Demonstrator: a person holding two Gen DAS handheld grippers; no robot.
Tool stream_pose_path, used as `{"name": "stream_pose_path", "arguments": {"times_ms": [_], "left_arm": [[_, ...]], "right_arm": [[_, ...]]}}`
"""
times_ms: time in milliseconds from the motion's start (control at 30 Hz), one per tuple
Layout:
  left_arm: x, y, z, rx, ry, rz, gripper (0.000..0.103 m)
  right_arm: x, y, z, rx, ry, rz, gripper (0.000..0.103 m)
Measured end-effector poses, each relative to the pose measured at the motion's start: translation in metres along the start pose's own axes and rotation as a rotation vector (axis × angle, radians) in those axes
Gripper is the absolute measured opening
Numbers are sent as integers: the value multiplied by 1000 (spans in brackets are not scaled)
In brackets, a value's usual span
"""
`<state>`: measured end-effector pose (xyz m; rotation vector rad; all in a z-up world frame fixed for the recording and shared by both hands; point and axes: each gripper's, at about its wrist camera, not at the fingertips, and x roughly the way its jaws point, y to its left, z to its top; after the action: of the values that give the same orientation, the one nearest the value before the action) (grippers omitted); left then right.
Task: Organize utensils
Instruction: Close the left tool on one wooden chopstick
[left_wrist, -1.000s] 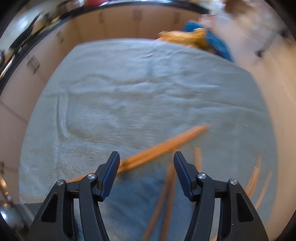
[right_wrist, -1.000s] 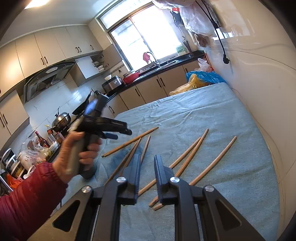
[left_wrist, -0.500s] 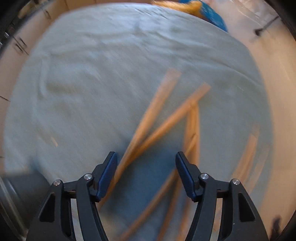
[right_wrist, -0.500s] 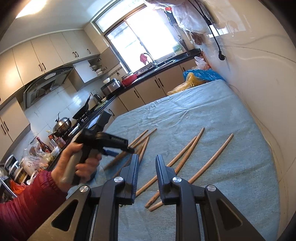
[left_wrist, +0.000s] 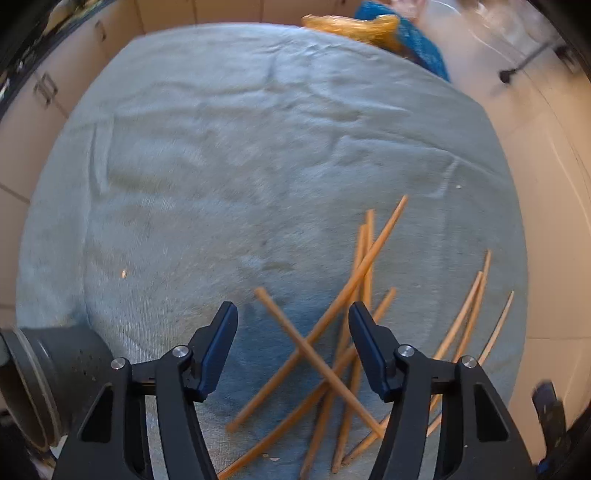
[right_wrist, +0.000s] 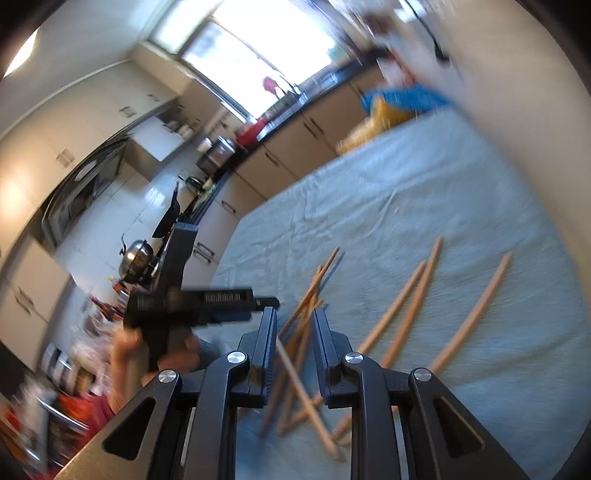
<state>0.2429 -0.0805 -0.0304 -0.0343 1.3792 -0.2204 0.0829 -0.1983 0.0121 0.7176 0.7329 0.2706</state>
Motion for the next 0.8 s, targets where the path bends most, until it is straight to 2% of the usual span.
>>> {"name": "stream_pose_path", "arguments": {"times_ms": [67, 133, 233, 267, 333, 433, 567, 733, 800], "left_arm": [[4, 10, -1, -21, 9, -11, 62], [9, 17, 3, -48, 19, -38, 62], [21, 19, 10, -65, 44, -66, 61], [25, 24, 10, -77, 57, -69, 58], [25, 24, 8, -86, 51, -71, 57], [21, 24, -1, -88, 61, -96, 45], [18, 25, -14, -110, 72, -122, 45], [20, 24, -21, -119, 66, -104, 45], [21, 18, -22, -112, 53, -106, 41]], "right_arm": [[23, -2, 12, 42, 43, 5, 24], [45, -5, 24, 82, 74, -13, 34], [71, -11, 34, 144, 108, -17, 34], [73, -11, 36, 146, 107, -26, 34], [75, -9, 37, 142, 102, -29, 34], [71, -10, 33, 142, 93, -38, 37], [68, -13, 31, 151, 93, -29, 37], [58, -10, 29, 122, 79, -24, 37], [55, -9, 26, 108, 77, -21, 37]]}}
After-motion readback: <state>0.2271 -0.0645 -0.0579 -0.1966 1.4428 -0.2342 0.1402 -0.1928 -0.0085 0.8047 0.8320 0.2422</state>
